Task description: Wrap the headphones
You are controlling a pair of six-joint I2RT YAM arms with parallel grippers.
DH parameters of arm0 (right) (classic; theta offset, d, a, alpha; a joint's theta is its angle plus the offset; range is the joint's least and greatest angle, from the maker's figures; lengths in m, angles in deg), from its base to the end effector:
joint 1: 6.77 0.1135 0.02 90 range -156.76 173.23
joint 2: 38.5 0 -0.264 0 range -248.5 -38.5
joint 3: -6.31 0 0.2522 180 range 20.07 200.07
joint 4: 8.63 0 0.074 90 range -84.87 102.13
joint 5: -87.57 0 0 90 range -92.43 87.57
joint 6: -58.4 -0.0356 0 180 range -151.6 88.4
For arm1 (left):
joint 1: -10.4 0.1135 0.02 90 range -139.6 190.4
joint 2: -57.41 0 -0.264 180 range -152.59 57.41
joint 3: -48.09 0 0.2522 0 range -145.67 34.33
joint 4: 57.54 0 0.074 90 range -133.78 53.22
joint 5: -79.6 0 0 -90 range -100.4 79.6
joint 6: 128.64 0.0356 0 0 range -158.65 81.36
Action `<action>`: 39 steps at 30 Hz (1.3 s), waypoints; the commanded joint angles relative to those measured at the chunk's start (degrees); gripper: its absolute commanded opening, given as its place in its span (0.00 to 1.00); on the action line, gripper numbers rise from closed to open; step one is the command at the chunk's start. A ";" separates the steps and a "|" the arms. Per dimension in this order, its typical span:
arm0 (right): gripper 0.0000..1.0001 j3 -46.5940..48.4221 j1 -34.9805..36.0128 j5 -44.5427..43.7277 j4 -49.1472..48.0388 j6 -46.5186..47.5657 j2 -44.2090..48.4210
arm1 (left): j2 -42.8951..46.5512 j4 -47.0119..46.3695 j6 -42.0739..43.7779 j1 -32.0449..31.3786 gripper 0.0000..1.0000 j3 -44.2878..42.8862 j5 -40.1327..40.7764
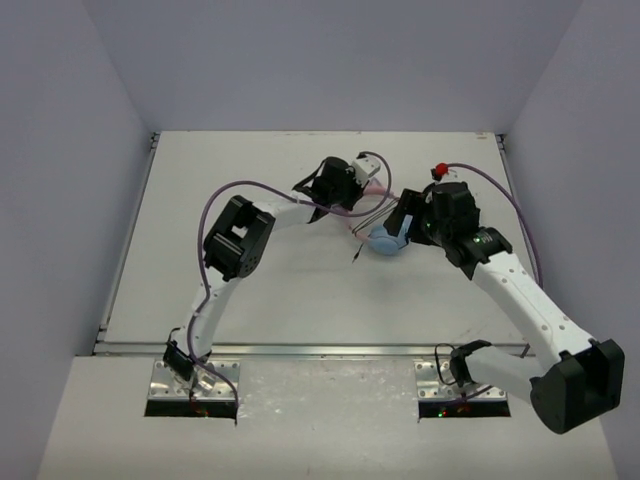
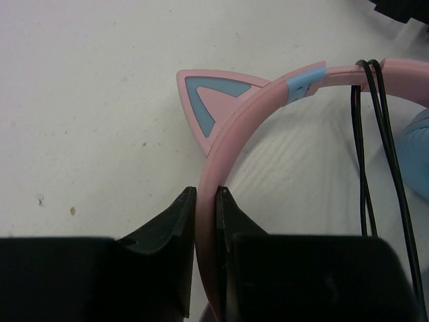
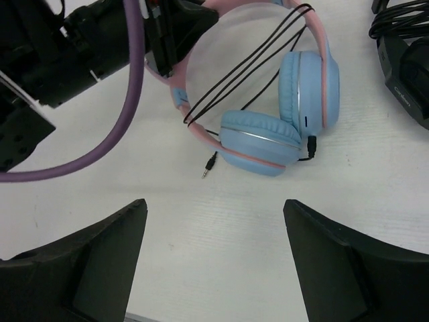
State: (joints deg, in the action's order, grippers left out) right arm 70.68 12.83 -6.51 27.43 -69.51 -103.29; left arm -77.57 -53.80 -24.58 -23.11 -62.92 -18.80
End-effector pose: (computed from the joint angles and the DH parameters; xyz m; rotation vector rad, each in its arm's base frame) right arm 0.2343 0.0807 0.2854 0.3974 2.2121 0.4750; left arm 0.4422 -0.2990 0.1470 0.9172 1.8537 -0.3605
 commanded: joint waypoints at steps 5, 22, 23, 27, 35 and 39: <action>0.83 -3.41 0.00 3.81 0.02 3.28 6.87 | -4.50 9.84 16.86 0.73 0.00 -9.08 -21.11; 0.80 -13.69 0.01 12.69 -0.16 1.79 21.46 | -19.27 19.43 28.47 4.34 0.03 -34.58 -38.08; 0.80 -14.13 0.00 13.12 -0.16 1.87 21.90 | -19.79 18.99 29.08 4.86 0.03 -34.93 -38.87; 0.79 -15.19 0.09 14.27 -0.33 2.14 23.75 | -20.33 19.07 33.21 5.57 0.02 -35.11 -40.72; 0.79 -15.80 0.09 14.71 -0.60 2.84 24.19 | -21.64 14.60 35.94 5.92 0.02 -35.46 -40.99; 0.79 -16.95 0.09 14.62 -1.21 2.76 24.36 | -22.69 11.43 36.12 6.18 0.04 -35.64 -40.64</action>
State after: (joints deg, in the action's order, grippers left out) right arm 54.64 12.85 7.68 28.70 -67.37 -79.40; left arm -98.07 -36.71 6.02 -18.15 -96.58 -59.39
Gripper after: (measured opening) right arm 0.795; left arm 0.131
